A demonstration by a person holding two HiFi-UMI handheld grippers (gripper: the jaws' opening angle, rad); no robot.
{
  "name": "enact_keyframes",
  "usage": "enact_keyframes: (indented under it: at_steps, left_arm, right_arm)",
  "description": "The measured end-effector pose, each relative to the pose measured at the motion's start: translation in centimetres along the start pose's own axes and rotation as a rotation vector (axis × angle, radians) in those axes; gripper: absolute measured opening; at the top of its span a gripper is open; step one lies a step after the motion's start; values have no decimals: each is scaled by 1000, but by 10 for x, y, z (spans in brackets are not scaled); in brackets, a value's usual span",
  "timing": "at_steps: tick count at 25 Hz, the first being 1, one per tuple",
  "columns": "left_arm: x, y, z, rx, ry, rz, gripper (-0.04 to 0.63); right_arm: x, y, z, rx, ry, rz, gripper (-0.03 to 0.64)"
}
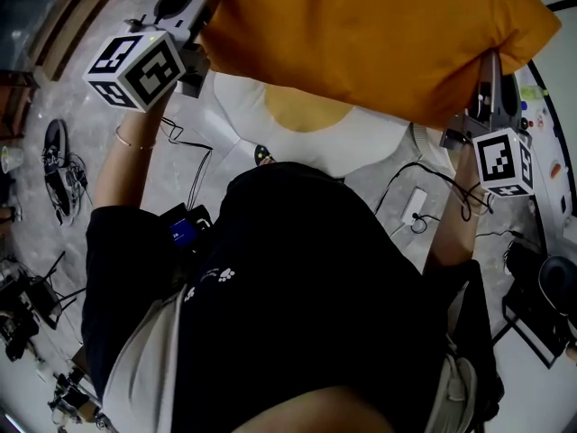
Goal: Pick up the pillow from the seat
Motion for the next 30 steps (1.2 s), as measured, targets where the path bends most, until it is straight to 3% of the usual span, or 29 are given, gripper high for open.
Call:
enact_keyframes:
  at_steps: [30]
  left_arm:
    - [-3, -11, -7, 11, -13, -26, 77]
  right_arm:
    - [1, 0, -12, 1, -6, -21, 101]
Point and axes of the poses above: the fingertips, and each gripper's own axes: z forward along the fingers, x to its left, y out of its top, the point moved 8 cm from there along -z, backward along the fingers, and after that the axes turned 9 degrees about -y, right-handed, at the moved point
